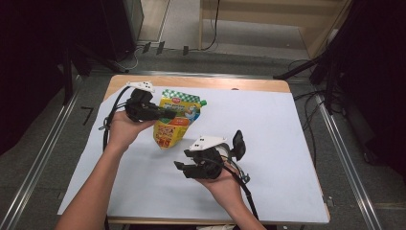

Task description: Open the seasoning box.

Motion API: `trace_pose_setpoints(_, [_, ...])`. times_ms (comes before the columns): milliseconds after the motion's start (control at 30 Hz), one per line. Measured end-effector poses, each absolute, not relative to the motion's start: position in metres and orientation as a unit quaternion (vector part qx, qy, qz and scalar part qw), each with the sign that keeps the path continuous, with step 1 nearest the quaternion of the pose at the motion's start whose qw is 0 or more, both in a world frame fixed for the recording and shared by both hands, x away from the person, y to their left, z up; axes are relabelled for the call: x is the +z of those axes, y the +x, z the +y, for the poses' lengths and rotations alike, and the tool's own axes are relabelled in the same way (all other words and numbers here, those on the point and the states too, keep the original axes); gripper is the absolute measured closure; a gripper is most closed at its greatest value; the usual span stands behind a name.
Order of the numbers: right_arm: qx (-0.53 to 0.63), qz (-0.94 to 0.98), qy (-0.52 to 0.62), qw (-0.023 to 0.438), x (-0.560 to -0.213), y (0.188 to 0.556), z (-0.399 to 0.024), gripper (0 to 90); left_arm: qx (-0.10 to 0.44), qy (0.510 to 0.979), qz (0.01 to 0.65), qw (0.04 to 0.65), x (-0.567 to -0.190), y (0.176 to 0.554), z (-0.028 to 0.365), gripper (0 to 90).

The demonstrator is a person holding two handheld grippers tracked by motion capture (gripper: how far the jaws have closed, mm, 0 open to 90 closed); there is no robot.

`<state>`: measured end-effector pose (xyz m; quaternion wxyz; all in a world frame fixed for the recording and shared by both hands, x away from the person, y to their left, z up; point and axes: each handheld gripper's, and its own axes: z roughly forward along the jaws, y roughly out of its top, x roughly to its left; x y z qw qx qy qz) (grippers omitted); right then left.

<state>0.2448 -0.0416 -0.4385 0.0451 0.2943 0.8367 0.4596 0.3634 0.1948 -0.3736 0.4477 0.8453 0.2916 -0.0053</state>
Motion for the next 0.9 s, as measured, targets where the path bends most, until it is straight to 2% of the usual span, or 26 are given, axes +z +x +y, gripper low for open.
trace_pose_setpoints(267, [0.463, 0.84, 0.28, 0.045, -0.445, 0.236, -0.025, 48.6, -0.006, 0.838, 0.298, 0.457, -0.359, 0.346, 0.209, 90.0])
trace_pose_setpoints(467, [0.471, 0.838, 0.271, 0.052, -0.45, 0.23, -0.011, 51.2, -0.004, 0.834, 0.294, 0.467, -0.346, 0.332, 0.215, 90.0])
trace_pose_setpoints(533, [0.476, 0.832, 0.281, 0.051, -0.453, 0.229, -0.007, 55.2, 0.001, 0.835, 0.291, 0.467, -0.342, 0.325, 0.216, 90.0])
trace_pose_setpoints(700, [0.465, 0.832, 0.296, 0.053, -0.464, 0.231, 0.008, 57.3, -0.004, 0.836, 0.284, 0.469, -0.336, 0.312, 0.217, 90.0])
trace_pose_setpoints(800, [0.459, 0.831, 0.308, 0.057, -0.475, 0.233, 0.013, 69.0, -0.013, 0.838, 0.28, 0.469, -0.335, 0.308, 0.217, 90.0])
trace_pose_setpoints(900, [0.455, 0.83, 0.316, 0.075, -0.485, 0.233, 0.016, 72.7, -0.021, 0.838, 0.28, 0.468, -0.336, 0.305, 0.217, 90.0])
